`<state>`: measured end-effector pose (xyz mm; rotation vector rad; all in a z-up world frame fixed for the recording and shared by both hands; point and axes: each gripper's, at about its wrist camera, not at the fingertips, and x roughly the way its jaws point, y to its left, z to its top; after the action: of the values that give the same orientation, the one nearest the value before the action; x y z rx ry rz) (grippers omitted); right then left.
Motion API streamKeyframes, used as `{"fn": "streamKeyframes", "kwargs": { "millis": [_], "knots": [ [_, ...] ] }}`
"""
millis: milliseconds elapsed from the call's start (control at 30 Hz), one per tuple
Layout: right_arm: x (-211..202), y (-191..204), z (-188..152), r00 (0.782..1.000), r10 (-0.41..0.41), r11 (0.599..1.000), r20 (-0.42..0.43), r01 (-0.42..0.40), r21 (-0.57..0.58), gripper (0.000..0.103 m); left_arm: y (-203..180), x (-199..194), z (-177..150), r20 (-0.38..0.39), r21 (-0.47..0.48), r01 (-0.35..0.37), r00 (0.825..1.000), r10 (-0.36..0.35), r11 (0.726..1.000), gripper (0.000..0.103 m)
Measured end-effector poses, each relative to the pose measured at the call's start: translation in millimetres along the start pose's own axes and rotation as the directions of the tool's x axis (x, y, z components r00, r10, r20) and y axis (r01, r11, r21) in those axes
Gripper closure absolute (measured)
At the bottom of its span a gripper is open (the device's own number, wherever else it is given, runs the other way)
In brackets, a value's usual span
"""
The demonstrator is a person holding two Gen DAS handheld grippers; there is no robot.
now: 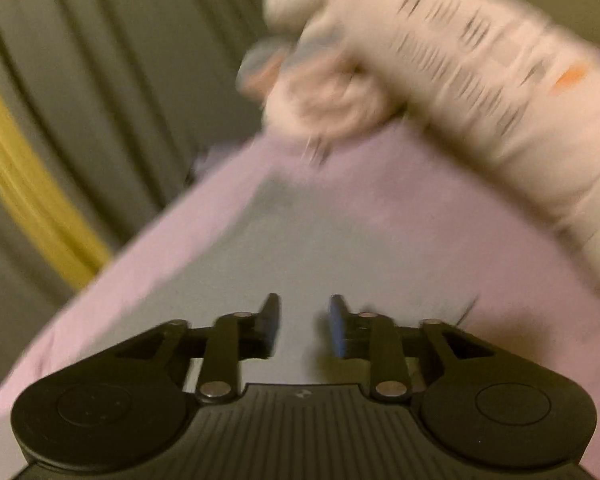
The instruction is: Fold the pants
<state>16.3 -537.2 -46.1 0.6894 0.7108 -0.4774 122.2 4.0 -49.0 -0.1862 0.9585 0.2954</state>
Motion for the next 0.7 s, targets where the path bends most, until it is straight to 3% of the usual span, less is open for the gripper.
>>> {"fn": "streamKeyframes", "kwargs": {
  "millis": [33, 67, 100, 133, 200, 267, 367, 533, 600, 700],
  "knots": [
    [14.2, -1.2, -8.0, 0.998, -0.02, 1.0, -0.068, 0.02, -0.002, 0.059, -1.9, -2.9, -0.6, 0.009, 0.012, 0.001, 1.0, -0.002, 1.0, 0.0],
    [17.4, -3.4, -7.9, 0.997, -0.009, 1.0, -0.079, 0.01, 0.008, 0.058, -3.3, -6.4, -0.3, 0.019, 0.022, 0.008, 1.0, -0.008, 1.0, 0.0],
    [13.5, -5.0, -6.3, 0.998, 0.013, 1.0, -0.061, -0.013, 0.007, 0.045, -5.4, -12.1, -0.2, 0.04, 0.026, 0.017, 0.999, -0.018, 1.0, 0.0],
    [13.1, -5.6, -4.3, 0.998, 0.039, 0.999, -0.059, -0.038, 0.007, 0.025, -8.6, -18.7, -0.6, 0.081, 0.036, 0.039, 0.996, -0.042, 0.999, 0.0],
    [18.0, -3.8, -3.8, 0.995, 0.07, 0.997, -0.07, -0.071, -0.001, 0.016, -18.7, -27.7, 0.2, 0.148, 0.064, 0.094, 0.984, -0.103, 0.993, 0.0],
    [21.7, 2.0, -4.3, 0.996, 0.056, 0.998, -0.075, -0.058, -0.021, 0.015, -35.7, -28.8, 7.3, 0.179, 0.101, 0.114, 0.975, -0.131, 0.988, 0.0],
    [25.2, 7.7, -4.0, 0.994, 0.064, 0.996, -0.089, -0.069, -0.052, 0.006, -67.8, -12.3, 27.1, 0.172, 0.169, 0.071, 0.98, -0.1, 0.983, 0.0],
    [27.1, 2.9, -3.8, 0.992, 0.089, 0.995, -0.084, -0.092, -0.027, 0.004, -110.0, 41.8, 42.8, 0.156, 0.335, -0.114, 0.986, 0.064, 0.935, 0.0],
    [26.5, 0.5, -4.5, 0.992, 0.102, 0.995, -0.08, -0.104, -0.012, 0.004, -107.3, 51.0, 46.2, 0.17, 0.31, -0.083, 0.985, 0.031, 0.947, 0.0],
    [26.6, 0.3, -5.5, 0.991, 0.109, 0.994, -0.076, -0.111, -0.013, 0.004, -94.9, 64.2, 68.8, 0.152, 0.176, -0.042, 0.988, 0.015, 0.983, 0.0]
  ]
}}
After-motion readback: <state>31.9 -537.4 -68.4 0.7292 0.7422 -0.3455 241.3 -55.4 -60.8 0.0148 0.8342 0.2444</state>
